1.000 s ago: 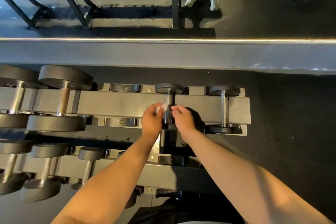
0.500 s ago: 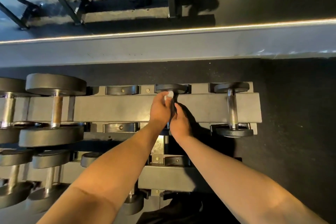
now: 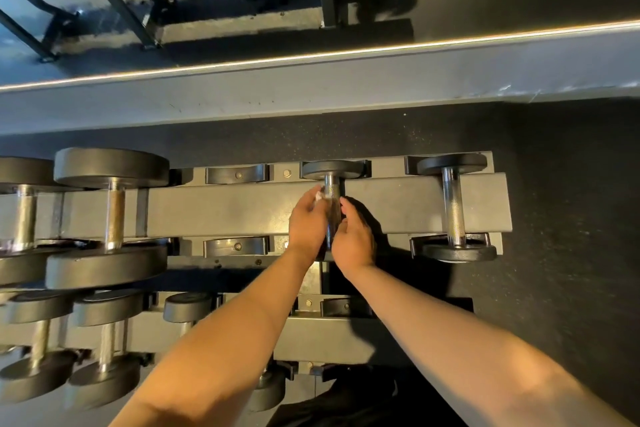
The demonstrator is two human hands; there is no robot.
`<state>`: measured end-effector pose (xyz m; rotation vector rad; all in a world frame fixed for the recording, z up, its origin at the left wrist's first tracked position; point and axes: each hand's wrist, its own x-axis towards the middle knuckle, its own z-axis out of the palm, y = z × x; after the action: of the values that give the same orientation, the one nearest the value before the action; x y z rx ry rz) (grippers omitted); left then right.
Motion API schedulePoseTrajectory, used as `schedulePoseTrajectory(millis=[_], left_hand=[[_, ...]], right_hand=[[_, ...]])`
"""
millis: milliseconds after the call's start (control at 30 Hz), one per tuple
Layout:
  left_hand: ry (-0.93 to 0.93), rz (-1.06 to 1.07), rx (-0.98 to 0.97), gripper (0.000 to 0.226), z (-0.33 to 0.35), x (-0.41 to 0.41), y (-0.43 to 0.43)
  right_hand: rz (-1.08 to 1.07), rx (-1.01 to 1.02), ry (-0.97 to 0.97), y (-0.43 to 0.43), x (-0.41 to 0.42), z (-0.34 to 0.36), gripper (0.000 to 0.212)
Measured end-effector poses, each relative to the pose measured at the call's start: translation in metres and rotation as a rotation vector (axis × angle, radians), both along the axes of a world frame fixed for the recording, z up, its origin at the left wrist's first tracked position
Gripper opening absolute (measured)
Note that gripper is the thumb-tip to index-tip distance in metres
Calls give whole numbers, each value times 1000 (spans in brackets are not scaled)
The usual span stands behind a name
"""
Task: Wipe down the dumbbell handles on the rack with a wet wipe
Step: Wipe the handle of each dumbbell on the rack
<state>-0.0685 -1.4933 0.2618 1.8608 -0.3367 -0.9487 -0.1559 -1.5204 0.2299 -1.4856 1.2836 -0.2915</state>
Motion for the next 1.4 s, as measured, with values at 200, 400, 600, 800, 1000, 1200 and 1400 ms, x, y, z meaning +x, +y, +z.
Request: schedulePoseTrajectory(millis=[200,400,600,800,1000,1200,1400], left_hand=[[60,53,-11,33,6,4,-15],[-102,-137,151,27,1,7,-5],[-256,-345,304,26,-3,1,18],[-232,-434,420,17,-1,0,28],[30,-312,386,19,0,-5,27],[-201,-290,431,24,0,-5,33],[-94,-165,223,21,15,-12,50]], right_hand=[[-21,-21,14,1,3,-2,52],[5,-30,9,-2,0,-1,51],[6,1,-27,-5,-4,-2,52],[-11,4,-44,-4,-5,-6,50],[-30,36,-51,-4,-5,-7,50],[10,-4,-31,-9,-3,-1,48],[46,140,-77,-2,-18,17,45]])
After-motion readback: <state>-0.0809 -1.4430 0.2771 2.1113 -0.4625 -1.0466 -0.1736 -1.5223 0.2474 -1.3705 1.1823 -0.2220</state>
